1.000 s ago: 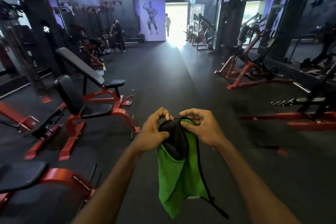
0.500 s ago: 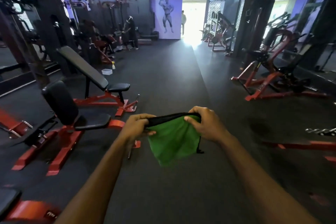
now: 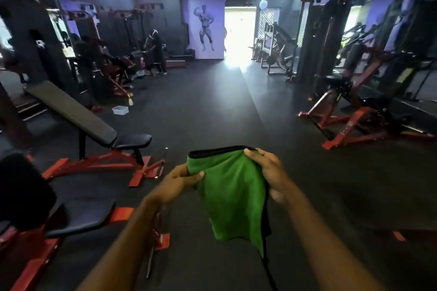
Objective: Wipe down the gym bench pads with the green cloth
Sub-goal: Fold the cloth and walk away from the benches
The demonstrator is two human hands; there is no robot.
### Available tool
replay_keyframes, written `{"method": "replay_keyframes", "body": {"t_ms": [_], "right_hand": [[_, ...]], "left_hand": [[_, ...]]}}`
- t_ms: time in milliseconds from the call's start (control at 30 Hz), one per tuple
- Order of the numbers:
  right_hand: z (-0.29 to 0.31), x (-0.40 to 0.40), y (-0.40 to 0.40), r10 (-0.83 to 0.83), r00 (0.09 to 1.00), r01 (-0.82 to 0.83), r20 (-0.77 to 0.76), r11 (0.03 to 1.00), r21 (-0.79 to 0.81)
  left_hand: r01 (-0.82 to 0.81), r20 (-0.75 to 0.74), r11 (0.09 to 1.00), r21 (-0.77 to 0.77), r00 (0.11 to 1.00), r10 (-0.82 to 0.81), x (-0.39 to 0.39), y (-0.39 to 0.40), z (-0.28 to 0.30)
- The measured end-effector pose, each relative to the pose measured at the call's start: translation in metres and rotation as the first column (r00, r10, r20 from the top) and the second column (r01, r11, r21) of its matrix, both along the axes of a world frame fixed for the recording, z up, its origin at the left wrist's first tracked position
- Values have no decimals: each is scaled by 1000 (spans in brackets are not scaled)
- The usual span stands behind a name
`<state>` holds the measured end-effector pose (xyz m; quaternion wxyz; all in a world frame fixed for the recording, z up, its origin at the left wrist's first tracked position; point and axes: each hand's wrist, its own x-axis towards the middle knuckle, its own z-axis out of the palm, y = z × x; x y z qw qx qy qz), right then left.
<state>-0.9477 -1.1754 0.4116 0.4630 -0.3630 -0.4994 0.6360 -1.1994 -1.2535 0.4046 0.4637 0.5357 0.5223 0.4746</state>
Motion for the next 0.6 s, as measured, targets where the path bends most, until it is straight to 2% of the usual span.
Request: {"method": "replay_keyframes", "body": {"t_ms": [100,167,233,367,467,600], "right_hand": [[-16,-13,73,-27,988,-21,-154,953,-302],[-36,-25,125,-31,980,-49,-197,921,-387],[-58,-36,178,18,963,-129,-268,906,-403],[-90,-49,280,143,928,-298,-344,840,-454],[-90,-74,373,244,931,-340,-271,849,-404],[-66,-108,492,352,921,-384,-167,893,-236]], "left_hand": [[-7,113,999,-46,994,12,12,77,-7],[-27,182,1000,-10,983,28,17,136,-15],[-67,247,998,-2,967,66,19,200,-22],[-177,409,979,-97,890,202,13,314,-24],[-222,505,955,-198,812,294,-10,412,-12],[-176,618,958,-226,735,280,-56,511,9]]}}
